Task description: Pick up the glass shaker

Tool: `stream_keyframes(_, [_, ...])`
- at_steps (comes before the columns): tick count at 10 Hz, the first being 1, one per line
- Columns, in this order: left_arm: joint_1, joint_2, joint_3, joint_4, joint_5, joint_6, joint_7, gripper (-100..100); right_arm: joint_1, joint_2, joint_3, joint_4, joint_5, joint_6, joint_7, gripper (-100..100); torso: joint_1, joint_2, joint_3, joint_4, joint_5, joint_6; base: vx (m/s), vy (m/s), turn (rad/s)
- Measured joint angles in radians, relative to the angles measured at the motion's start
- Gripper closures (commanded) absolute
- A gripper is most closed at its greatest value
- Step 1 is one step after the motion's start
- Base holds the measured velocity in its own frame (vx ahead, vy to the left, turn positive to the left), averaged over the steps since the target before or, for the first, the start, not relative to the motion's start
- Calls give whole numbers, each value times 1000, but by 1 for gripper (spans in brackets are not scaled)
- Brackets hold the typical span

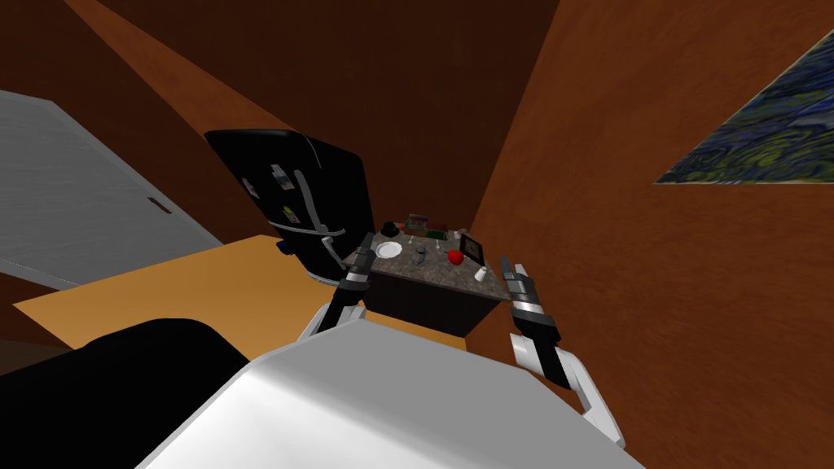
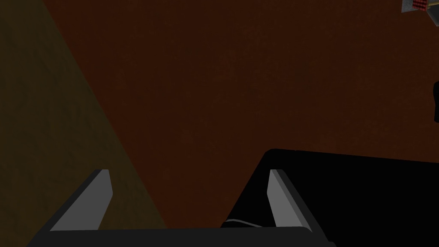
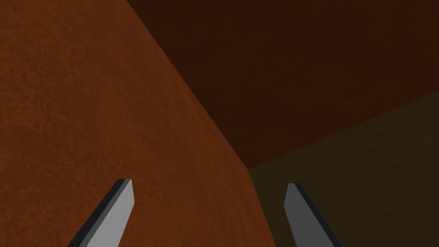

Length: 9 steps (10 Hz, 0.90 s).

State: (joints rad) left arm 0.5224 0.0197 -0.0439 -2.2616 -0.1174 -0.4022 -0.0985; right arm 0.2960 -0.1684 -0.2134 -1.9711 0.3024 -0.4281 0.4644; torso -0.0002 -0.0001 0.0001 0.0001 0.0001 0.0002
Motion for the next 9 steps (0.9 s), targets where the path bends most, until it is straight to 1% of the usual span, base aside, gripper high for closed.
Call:
stream_keyframes(2, [0, 0, 0, 0, 0, 0, 0, 0, 0, 0, 0, 0, 0, 0, 0, -100, 0, 0, 0, 0, 0, 0, 0, 13, -1])
stream_keyframes(4, [0, 0, 0, 0, 0, 0, 0, 0, -12, 7, -9, 12, 9, 33, 16, -100, 1, 0, 0, 0, 0, 0, -1, 13, 1])
stream_keyframes(5, [0, 0, 0, 0, 0, 0, 0, 0, -18, 6, -12, 16, 10, 42, 20, -100, 0, 0, 0, 0, 0, 0, 1, 12, -2])
stream_keyframes(9, [0, 0, 0, 0, 0, 0, 0, 0, -20, 6, -13, 17, 12, 47, 21, -100, 1, 0, 0, 0, 0, 0, 0, 6, 0])
